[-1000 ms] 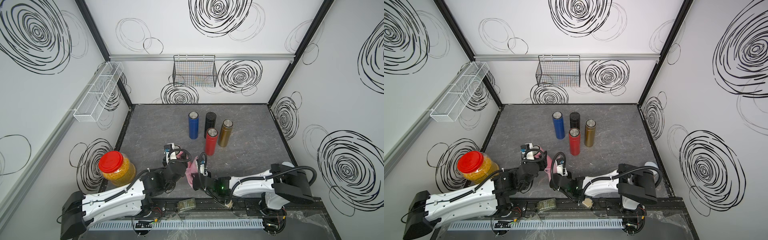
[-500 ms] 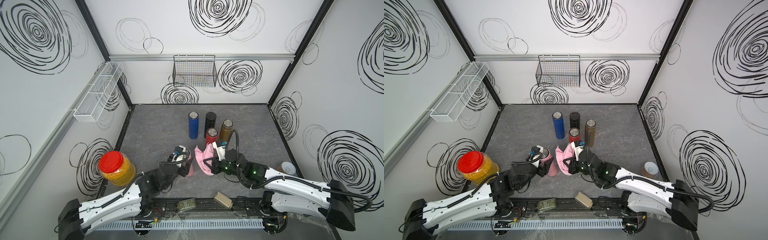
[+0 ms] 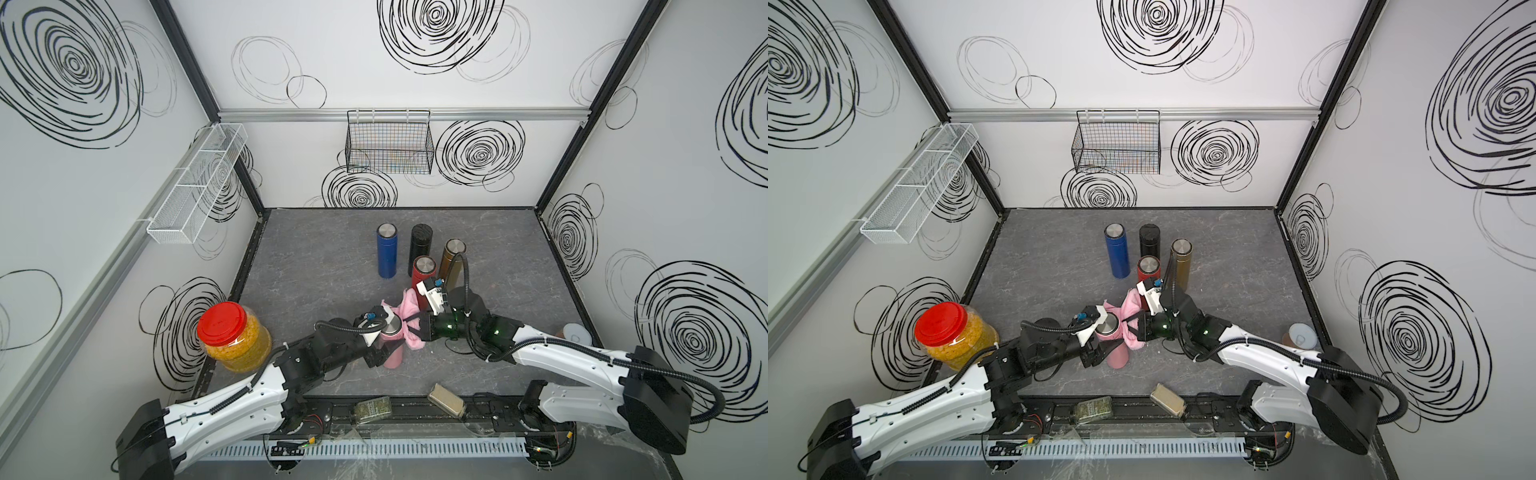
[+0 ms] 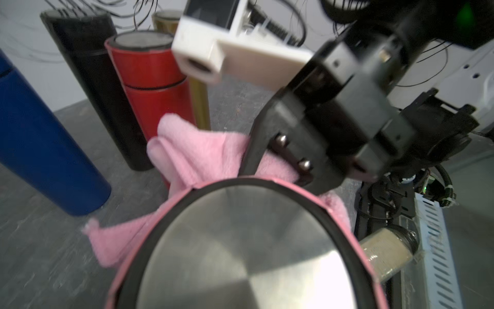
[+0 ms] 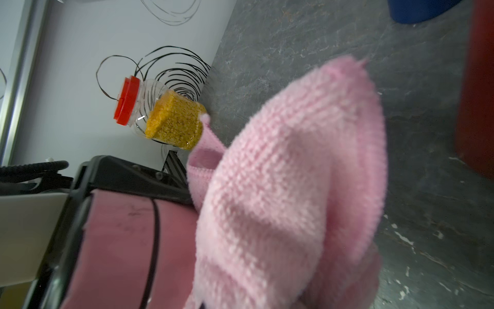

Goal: Wipe the surface of the thermos
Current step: Wipe the dirt from the surface of the thermos.

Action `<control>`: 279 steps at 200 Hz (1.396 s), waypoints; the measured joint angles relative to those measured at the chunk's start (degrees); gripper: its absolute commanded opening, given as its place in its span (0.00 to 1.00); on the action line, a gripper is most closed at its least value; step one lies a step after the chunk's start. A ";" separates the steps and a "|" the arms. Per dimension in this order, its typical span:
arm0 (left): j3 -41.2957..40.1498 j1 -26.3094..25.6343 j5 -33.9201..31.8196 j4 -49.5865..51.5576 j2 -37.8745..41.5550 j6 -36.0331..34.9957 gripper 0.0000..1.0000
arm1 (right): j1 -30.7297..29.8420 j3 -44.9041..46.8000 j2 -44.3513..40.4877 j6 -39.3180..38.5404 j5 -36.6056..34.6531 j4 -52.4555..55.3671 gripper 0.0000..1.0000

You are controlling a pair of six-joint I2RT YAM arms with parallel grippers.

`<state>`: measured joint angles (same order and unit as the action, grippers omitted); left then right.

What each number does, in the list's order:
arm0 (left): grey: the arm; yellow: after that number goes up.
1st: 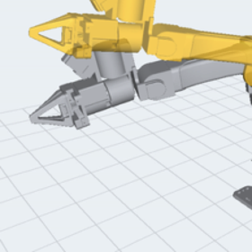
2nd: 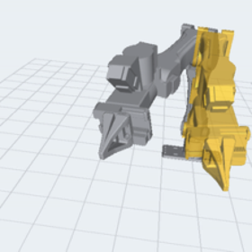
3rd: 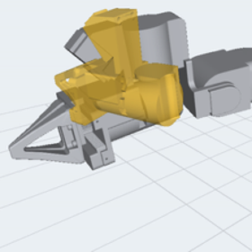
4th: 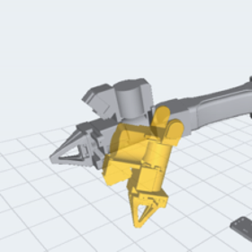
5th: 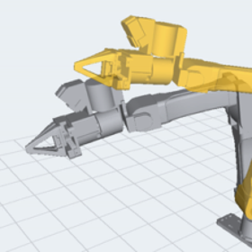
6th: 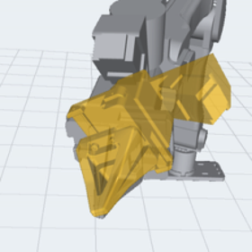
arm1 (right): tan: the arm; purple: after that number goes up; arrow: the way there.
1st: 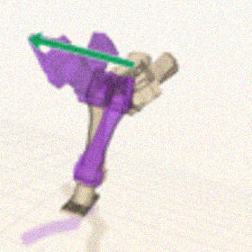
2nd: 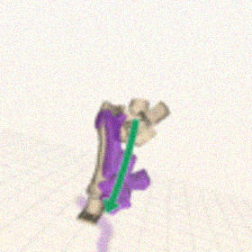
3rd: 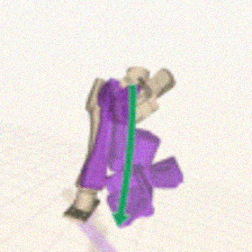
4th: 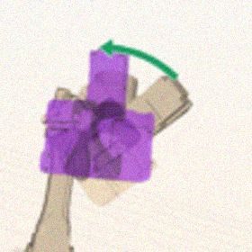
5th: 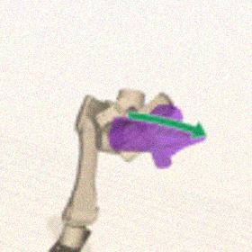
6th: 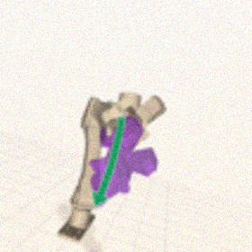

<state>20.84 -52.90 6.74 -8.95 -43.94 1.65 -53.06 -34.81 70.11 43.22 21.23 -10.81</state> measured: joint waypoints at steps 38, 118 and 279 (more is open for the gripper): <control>-0.92 0.00 2.25 -1.77 0.00 -0.81 0.00 | -0.70 1.31 5.16 -0.17 -1.07 2.05 0.00; -1.88 -1.14 -3.82 -3.52 0.37 0.13 0.00 | -3.10 -2.82 9.77 -1.07 -10.19 16.61 0.00; -3.93 -5.55 -16.81 -5.40 2.29 1.49 0.00 | -5.03 -15.63 0.96 -3.43 -4.87 5.27 0.00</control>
<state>16.91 -58.46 -10.07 -14.35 -41.65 3.14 -58.08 -50.43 71.07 39.79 16.36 -5.54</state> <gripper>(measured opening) 0.677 0.083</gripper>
